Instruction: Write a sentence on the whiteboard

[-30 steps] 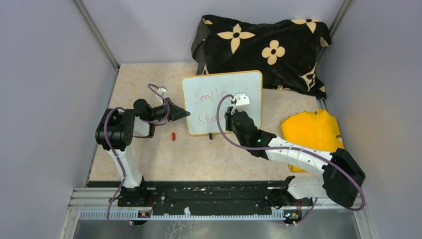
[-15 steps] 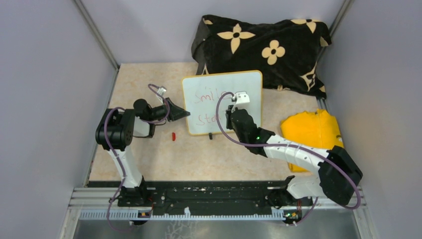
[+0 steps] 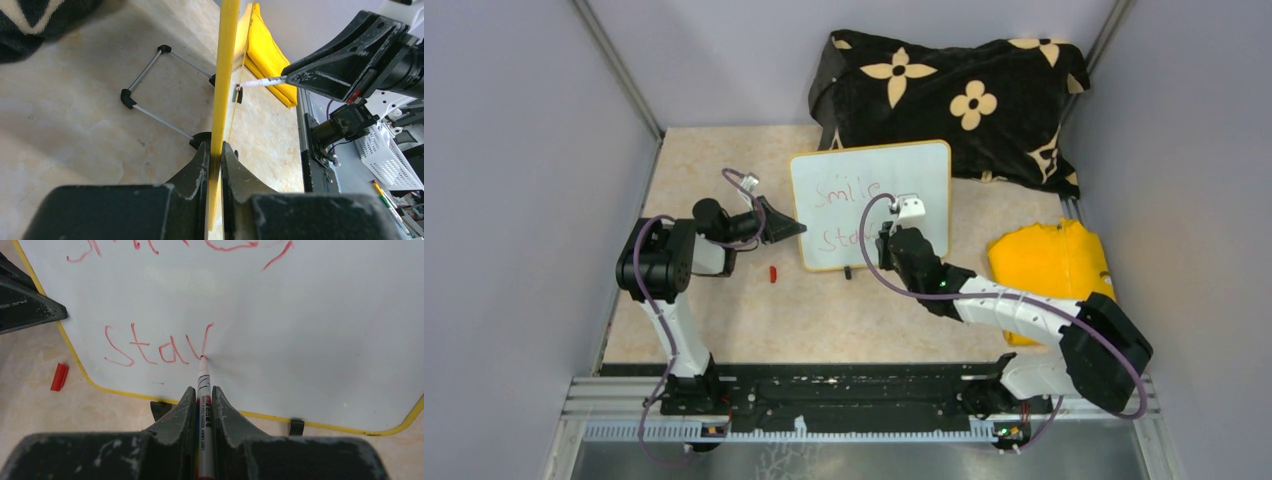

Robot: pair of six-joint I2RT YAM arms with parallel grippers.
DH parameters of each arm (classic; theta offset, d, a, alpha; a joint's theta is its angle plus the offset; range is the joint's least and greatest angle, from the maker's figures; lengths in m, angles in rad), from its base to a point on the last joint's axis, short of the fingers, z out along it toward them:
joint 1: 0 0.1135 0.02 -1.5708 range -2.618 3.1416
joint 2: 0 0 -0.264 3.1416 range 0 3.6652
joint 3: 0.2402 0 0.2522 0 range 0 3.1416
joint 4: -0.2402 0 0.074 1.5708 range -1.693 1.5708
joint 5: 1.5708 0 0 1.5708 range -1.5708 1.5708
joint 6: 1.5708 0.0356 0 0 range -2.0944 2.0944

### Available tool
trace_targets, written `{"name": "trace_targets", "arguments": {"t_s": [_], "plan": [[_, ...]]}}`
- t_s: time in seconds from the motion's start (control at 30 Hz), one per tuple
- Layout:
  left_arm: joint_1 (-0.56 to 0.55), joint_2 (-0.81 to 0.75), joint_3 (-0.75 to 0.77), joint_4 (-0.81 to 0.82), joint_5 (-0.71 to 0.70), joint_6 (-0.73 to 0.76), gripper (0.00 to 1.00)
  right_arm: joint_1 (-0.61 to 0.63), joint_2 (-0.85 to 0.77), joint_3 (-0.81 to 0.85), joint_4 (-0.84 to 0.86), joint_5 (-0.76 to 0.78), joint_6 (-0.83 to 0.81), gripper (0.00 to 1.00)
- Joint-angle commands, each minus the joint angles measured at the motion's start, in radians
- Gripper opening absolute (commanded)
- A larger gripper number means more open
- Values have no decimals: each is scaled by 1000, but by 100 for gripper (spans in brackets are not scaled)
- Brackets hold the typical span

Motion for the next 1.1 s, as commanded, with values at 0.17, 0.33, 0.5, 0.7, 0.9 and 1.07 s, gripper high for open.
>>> {"name": "trace_targets", "arguments": {"t_s": [0.17, 0.33, 0.5, 0.7, 0.9, 1.07], "plan": [[-12, 22, 6, -60, -6, 20, 4, 3, 4, -40, 35, -67, 31, 0], [-12, 22, 5, -61, -5, 20, 5, 29, 56, -4, 50, -90, 35, 0], [-14, 22, 6, -63, -6, 20, 4, 52, 111, 48, 65, -102, 36, 0], [-14, 21, 6, -64, -5, 22, 4, 70, 155, 105, 62, -106, 29, 0], [-14, 20, 8, -66, -5, 22, 5, 71, 32, 69, 22, -59, 5, 0], [-14, 19, 7, -65, -5, 23, 5, 50, -150, 8, -28, 19, -34, 0]]}}
